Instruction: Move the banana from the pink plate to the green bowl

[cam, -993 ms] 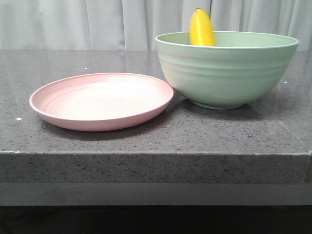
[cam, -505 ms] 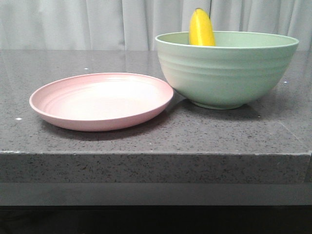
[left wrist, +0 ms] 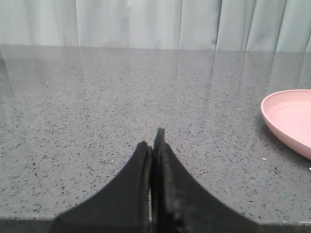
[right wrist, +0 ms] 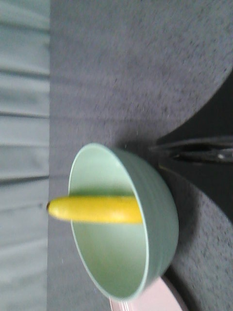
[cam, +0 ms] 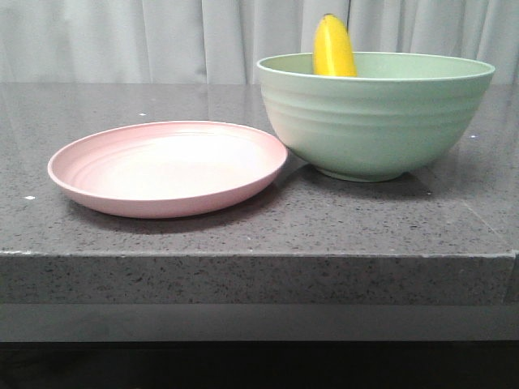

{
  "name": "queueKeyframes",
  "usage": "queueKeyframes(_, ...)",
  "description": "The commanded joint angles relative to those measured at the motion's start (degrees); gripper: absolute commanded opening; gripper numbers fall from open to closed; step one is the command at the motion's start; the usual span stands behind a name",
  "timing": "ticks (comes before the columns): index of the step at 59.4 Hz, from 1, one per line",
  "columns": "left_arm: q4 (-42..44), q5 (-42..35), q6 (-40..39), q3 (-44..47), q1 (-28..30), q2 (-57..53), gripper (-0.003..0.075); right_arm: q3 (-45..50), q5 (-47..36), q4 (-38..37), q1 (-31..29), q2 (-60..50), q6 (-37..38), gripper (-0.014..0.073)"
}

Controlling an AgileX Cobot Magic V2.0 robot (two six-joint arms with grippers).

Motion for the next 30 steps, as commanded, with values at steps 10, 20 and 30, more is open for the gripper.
queueKeyframes(10, -0.4, -5.0, -0.2, 0.2, 0.1, -1.1, -0.002, 10.3, -18.8, -21.8, 4.2, -7.4, 18.1, -0.0079)
queueKeyframes(20, -0.4, -5.0, -0.2, 0.2, 0.1, -1.1, -0.002, 17.7, -18.7, -21.8, 4.6, -13.4, 18.5, -0.0079)
queueKeyframes(30, -0.4, -5.0, -0.2, 0.2, 0.1, -1.1, -0.002, 21.3, -16.4, -21.2, 4.6, -19.8, 19.6, -0.0079)
